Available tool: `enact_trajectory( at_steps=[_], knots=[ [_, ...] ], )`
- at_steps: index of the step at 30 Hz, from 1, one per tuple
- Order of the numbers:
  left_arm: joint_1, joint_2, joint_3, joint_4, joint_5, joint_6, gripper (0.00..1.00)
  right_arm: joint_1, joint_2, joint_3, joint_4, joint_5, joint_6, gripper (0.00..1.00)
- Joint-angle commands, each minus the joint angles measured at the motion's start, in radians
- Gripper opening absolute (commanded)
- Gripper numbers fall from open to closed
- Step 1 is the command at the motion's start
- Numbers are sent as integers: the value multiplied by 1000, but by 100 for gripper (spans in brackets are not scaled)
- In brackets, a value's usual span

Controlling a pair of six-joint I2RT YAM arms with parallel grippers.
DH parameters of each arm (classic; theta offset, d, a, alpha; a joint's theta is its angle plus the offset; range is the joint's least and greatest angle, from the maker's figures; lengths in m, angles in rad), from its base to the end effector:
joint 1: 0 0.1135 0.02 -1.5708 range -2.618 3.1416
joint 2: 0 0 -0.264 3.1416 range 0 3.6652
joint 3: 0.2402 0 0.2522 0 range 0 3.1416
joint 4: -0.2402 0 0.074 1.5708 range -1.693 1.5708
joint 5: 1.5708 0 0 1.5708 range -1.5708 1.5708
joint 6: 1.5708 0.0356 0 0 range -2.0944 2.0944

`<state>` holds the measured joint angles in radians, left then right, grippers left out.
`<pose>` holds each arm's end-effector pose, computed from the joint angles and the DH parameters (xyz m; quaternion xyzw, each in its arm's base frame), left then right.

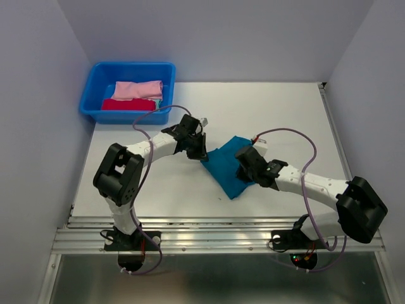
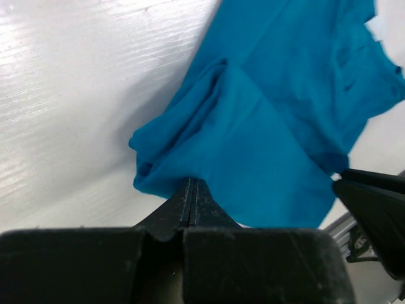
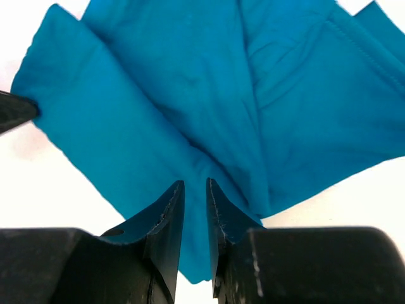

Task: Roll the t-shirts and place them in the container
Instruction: Roll the T-shirt to the center of the board.

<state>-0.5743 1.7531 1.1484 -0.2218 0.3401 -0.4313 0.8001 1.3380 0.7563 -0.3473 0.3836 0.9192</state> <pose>0.3095 -0.2144 0.2041 0.1270 0.9114 -0.3108 0.2381 0.1912 0.1778 0.2002 0.1155 0.9263 0.1165 0.3392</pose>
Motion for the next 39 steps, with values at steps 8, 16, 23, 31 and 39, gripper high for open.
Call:
enact_trajectory(
  at_steps=[8,16,23,31,39],
  knots=[
    [7,97,-1,6,-44,-11,0,7,113,23,-24,43,3,22],
    [48,189,172,-74,-47,31,0,7,202,57,-19,6,33,18],
    [56,322,416,-184,3,80,0,25,225,104,-10,-23,44,18],
    [57,185,442,-214,10,123,0,25,178,196,-209,161,66,23],
    [145,39,369,-234,34,126,0,111,184,346,-297,236,-66,47]
  ],
)
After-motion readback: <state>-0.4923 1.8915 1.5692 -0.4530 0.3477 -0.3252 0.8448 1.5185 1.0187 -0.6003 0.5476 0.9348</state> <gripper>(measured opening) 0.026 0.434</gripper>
